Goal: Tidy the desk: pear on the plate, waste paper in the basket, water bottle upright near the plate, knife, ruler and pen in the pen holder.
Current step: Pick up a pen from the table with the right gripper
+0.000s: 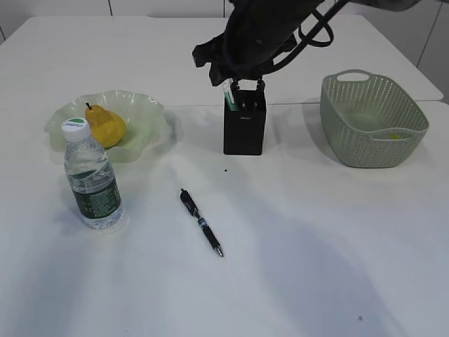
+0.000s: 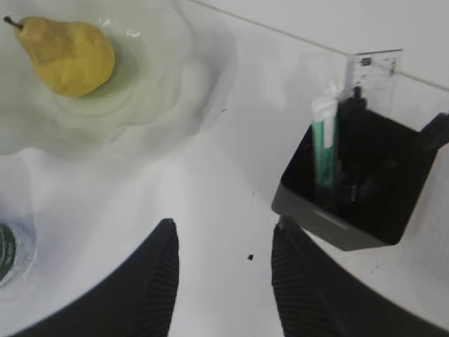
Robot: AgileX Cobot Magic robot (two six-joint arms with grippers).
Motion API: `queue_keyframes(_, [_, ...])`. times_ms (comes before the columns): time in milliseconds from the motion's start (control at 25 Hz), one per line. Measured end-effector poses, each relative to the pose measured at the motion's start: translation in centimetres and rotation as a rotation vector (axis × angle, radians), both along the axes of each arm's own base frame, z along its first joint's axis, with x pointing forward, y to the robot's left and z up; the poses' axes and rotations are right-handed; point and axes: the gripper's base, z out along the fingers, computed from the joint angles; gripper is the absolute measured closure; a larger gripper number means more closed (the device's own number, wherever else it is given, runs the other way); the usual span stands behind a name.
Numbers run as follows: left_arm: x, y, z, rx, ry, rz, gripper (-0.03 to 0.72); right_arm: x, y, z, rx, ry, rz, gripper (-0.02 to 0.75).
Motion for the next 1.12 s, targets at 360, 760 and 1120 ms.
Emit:
queue_keyframes(360, [0.0,0.0,0.0,0.000,0.000,0.000,0.232,-2.1,1.6,-0.8,-0.063,0.146,0.059,0.410])
queue_keyframes(760, [0.0,0.0,0.0,0.000,0.000,0.000,0.232,-3.7,1.3,-1.5,-0.115,0.327,0.077,0.410])
queue_keyframes(1120, [0.1,0.0,0.0,0.001,-0.007,0.002,0.232,-5.4,3.4,-1.7,-0.148,0.367,0.113,0.410])
